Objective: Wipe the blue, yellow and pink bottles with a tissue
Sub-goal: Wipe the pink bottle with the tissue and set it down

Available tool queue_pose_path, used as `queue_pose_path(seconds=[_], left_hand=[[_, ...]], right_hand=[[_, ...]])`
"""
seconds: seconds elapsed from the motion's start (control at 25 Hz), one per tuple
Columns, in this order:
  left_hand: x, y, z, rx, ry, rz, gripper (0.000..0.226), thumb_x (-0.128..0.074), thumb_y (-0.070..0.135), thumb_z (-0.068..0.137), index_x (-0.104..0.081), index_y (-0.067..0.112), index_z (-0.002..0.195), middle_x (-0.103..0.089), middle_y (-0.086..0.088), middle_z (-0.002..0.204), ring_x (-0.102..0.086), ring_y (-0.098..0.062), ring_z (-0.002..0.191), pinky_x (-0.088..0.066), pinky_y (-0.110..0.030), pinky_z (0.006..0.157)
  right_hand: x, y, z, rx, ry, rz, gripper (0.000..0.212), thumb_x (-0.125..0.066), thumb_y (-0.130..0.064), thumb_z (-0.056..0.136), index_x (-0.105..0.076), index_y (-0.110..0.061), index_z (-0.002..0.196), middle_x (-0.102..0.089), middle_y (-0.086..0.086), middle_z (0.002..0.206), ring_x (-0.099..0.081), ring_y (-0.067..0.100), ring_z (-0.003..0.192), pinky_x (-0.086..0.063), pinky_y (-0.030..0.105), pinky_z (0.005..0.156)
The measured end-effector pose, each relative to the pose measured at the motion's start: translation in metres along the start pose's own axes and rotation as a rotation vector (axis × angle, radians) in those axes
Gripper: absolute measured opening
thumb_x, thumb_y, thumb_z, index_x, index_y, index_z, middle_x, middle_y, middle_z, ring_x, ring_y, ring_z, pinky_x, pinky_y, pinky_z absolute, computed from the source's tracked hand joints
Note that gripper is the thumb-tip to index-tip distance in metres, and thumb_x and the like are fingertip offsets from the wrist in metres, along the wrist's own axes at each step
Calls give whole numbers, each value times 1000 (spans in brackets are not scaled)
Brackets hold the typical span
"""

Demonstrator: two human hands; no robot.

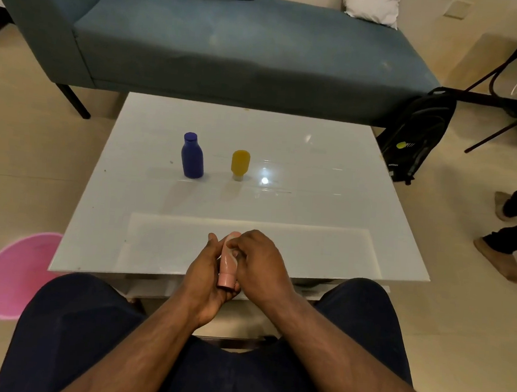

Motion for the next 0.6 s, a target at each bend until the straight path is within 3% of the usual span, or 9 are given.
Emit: queue_pose_path(seconds=[0.04,0.16,0.2,0.32,0.4,0.48,0.52,0.6], left_hand=[[1,0,0,-2,1,1,60,-36,63,99,-66,23,131,-72,-15,119,-65,-31,104,-52,-45,91],[-1,-2,0,-2,-5,22,60,-34,64,100,-66,25,132,-68,-15,114,-61,-24,87,-48,-35,67],[-1,-3,-1,0,-3,22,60,-34,65,100,-66,25,132,-68,-16,116,-62,-23,88,-49,-35,69],[2,-2,-1,-4,-12,-3,61,-31,63,101,-64,23,133,-71,-15,125,-66,-27,114,-50,-46,95],[4,-2,0,-3,-11,-10,61,-31,64,101,-64,24,134,-71,-13,124,-67,-28,108,-53,-44,88],[4,-3,2,-2,-2,-13,60,-33,65,100,-65,25,133,-68,-15,119,-64,-26,90,-50,-38,71],[4,-3,3,-3,1,-15,60,-34,65,100,-65,25,132,-67,-16,117,-63,-26,88,-49,-37,70],[6,-3,5,-2,-1,-44,59,-34,63,100,-65,23,131,-71,-15,117,-66,-29,99,-52,-43,84]], right_hand=[[0,1,-3,27,-26,-14,22,-56,-14,91,-68,-15,109,-63,3,104,-57,16,95,-49,30,86],[6,15,9,-88,50,8,22,-57,-13,90,-68,-14,110,-63,3,105,-57,16,96,-50,33,87],[6,13,10,-105,66,-1,22,-57,-13,90,-68,-14,110,-63,3,105,-57,17,97,-50,34,88],[-4,0,-4,74,-29,-95,25,-59,-14,88,-67,-19,111,-63,2,106,-55,18,96,-48,32,86],[-3,5,-8,95,-52,-74,25,-59,-11,87,-68,-17,110,-63,2,104,-55,18,95,-47,31,84],[0,17,1,-50,42,-4,21,-57,-11,90,-69,-15,107,-63,1,100,-57,17,94,-49,31,84],[1,17,2,-89,61,10,21,-56,-12,91,-69,-15,107,-63,1,100,-58,17,94,-50,31,83],[-4,10,-6,-29,5,9,22,-56,-12,90,-68,-15,109,-63,2,101,-58,17,94,-51,32,83]])
Point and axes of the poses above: each hand's wrist, its own z-axis towards the middle knuckle, its own x-axis out of the back of the hand, y = z × x, the point moved 1 cm from there along z, towards the middle knuckle
